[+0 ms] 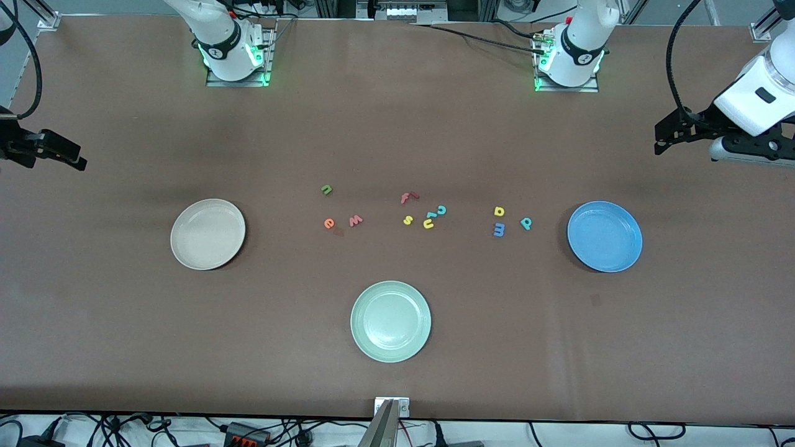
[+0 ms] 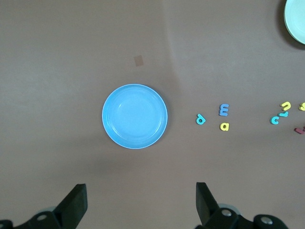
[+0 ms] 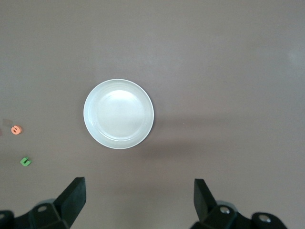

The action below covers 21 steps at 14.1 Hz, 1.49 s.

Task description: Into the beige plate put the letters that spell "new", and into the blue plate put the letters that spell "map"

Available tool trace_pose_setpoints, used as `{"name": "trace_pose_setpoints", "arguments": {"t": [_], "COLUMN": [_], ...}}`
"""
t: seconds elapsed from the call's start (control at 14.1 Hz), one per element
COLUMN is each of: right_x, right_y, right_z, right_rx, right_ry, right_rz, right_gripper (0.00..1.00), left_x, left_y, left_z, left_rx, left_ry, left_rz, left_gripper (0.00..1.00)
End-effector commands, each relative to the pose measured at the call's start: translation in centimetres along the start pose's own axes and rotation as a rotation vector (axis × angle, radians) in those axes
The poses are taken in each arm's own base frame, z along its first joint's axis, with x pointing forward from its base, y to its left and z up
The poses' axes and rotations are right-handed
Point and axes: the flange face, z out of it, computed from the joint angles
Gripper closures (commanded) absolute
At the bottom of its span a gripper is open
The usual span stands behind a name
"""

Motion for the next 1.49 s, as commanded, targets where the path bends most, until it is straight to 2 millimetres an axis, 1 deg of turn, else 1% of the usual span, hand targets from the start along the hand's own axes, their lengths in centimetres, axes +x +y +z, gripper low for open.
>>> {"name": "trace_pose_setpoints", "arguments": {"t": [0.0,0.57,0.85,0.92,0.99,1.14,1.21,1.28,1.42], "right_x": [-0.3,0.0,0.9,1.0,1.2,2.2,2.8,3.3,3.9], "right_y": [0.2,-0.3,-0.3,-0.6,-1.4,-4.8,-6.8,-9.3,-13.5], "right_z": [-0.4,0.1,2.1,3.0,4.4,8.1,10.2,11.9,15.2], "right_rx": [-0.009,-0.008,-0.009,-0.006,-0.002,-0.004,-0.009,-0.016,-0.028], "right_ry": [0.013,0.002,-0.029,-0.053,-0.080,-0.139,-0.171,-0.179,-0.196], "right_rz": [-0.012,-0.034,-0.037,-0.041,-0.052,-0.101,-0.130,-0.167,-0.177], "right_gripper": [0.00,0.00,0.00,0.00,0.00,0.00,0.00,0.00,0.00], "left_x": [-0.1,-0.1,-0.1,-0.1,-0.1,0.5,0.8,1.4,3.5], "left_y": [-0.1,0.0,0.0,0.0,0.0,0.1,0.1,0.7,1.8], "left_z": [-0.7,-0.7,-0.6,-0.6,-0.5,0.3,1.0,1.6,2.0], "left_rx": [-0.016,-0.016,-0.016,-0.016,-0.018,-0.026,-0.029,-0.028,-0.032], "left_ry": [-0.002,-0.005,-0.009,-0.009,-0.011,-0.023,-0.030,-0.038,-0.041], "left_rz": [0.007,0.008,0.010,0.008,0.008,0.003,0.005,0.016,0.037], "left_gripper": [0.00,0.00,0.00,0.00,0.00,0.00,0.00,0.00,0.00]}}
